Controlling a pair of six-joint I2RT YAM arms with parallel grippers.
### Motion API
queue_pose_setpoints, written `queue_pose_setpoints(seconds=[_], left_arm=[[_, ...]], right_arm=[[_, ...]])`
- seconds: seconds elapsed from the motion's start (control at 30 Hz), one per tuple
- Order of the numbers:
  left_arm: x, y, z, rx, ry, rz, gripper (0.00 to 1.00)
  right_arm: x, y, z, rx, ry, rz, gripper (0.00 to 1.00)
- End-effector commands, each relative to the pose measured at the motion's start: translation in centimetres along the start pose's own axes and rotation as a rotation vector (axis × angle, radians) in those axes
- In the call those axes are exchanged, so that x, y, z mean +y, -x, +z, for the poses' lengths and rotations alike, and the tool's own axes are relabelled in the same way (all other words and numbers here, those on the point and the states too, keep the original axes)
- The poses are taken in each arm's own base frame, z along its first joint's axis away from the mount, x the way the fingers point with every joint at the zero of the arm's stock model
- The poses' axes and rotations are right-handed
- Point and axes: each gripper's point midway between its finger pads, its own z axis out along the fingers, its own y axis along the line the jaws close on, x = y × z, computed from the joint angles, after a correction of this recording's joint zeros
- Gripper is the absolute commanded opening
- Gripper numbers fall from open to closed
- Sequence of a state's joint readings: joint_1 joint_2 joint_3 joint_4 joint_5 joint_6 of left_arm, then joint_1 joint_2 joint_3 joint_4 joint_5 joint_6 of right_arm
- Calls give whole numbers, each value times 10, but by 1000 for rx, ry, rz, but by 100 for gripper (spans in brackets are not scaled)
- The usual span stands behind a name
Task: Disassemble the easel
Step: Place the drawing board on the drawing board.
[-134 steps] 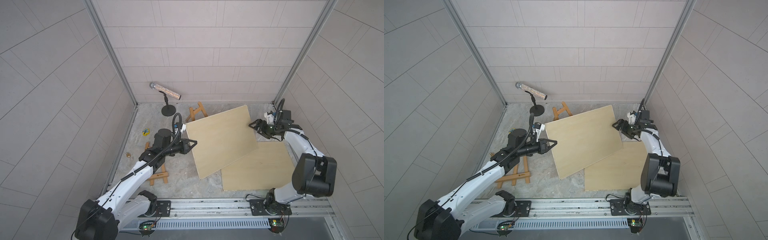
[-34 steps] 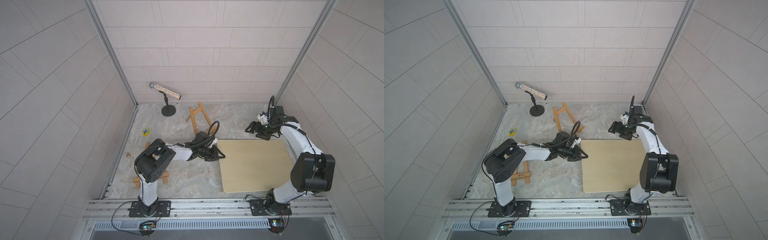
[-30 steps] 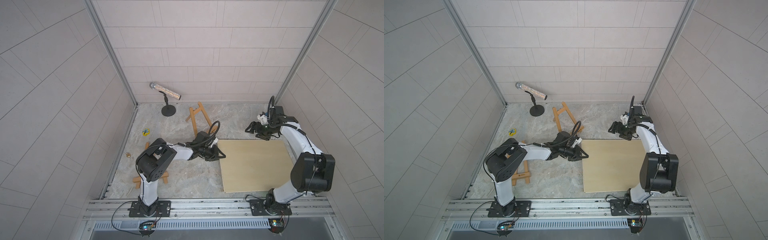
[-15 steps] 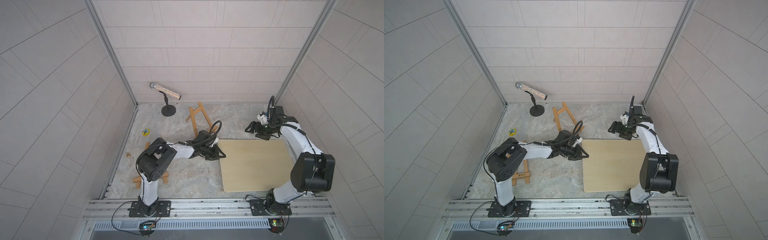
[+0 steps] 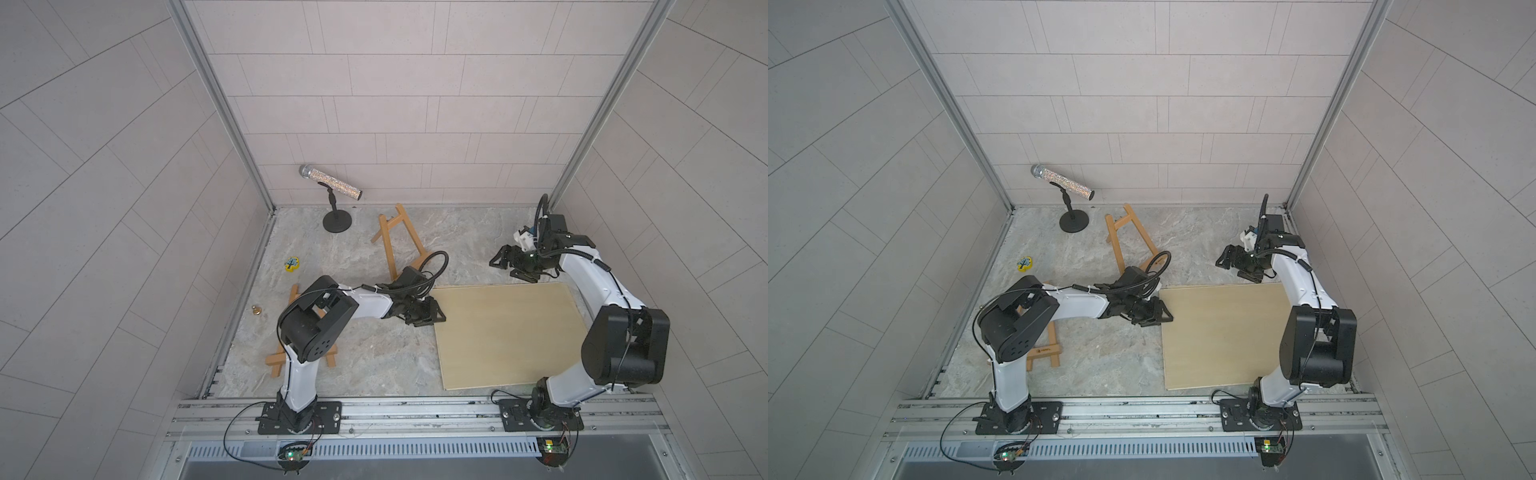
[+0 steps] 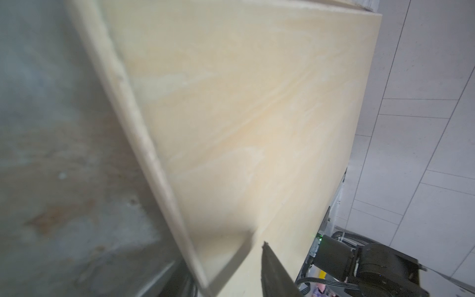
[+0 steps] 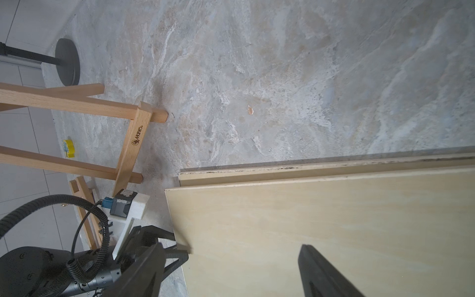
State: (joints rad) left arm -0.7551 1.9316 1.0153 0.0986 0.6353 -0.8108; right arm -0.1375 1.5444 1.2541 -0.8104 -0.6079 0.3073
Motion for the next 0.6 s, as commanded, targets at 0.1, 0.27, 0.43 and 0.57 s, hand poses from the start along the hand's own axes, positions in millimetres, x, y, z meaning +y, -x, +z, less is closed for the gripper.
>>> queue_pose_setpoints(seconds=[0.1, 0.27, 0.43, 0.57], left_arm=[[32, -2, -6, -30, 157, 5, 55], [27, -4, -16, -35, 167, 10, 59], [22, -10, -41, -53, 199, 64, 65], [21, -15, -71, -93, 243, 106, 67]], right_arm=[[7, -2, -3, -17, 17, -23, 86], [12, -5, 5, -6, 26, -44, 86], [41, -4, 25, -10, 79, -158, 86], [75, 2, 47, -63, 136, -301, 86]])
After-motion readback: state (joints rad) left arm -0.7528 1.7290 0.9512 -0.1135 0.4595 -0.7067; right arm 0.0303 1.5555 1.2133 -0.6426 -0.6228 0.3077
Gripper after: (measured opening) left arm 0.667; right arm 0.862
